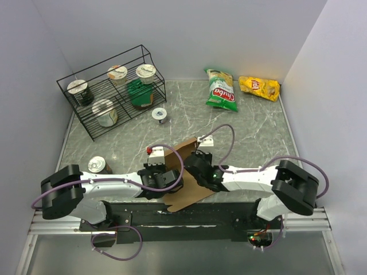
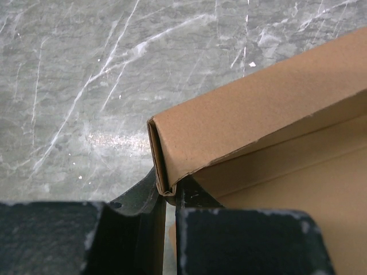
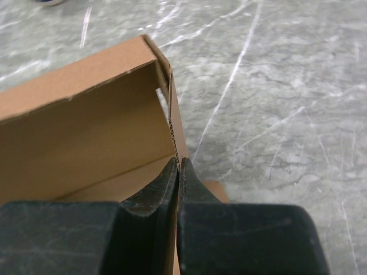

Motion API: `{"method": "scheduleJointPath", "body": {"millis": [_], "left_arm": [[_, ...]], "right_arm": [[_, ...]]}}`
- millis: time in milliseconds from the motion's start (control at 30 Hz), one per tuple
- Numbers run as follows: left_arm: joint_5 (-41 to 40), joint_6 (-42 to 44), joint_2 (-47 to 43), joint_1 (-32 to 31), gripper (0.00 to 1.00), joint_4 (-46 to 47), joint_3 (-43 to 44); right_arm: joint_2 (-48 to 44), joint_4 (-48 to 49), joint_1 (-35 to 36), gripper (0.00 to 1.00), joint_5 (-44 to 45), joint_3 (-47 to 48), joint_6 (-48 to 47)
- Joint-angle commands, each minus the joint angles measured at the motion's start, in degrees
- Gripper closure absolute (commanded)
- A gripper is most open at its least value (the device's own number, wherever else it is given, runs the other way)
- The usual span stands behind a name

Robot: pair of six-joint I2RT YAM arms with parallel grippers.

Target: Fold the paper box

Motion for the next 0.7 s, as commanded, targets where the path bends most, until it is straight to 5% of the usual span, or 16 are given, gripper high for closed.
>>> {"method": "scheduleJointPath", "body": {"millis": [0,267,667], "left_arm": [[6.66,-1.52,1.55,-2.01,0.99,0.07,0.97],[6.49,-2.48,1.73,-2.62,0.99,-0.63,1.41],[6.93,-3.71,0.41,-2.89,0.99,-0.55,0.8]], "right_arm": [[4.16,-6.51,0.95,1.0,6.54,7.97,13.43],[11.02,-20.22,0.78,1.0,11.47,16.06,25.37],[11.83,-16.28,0.6,1.0,8.93,16.33,28.3]]}}
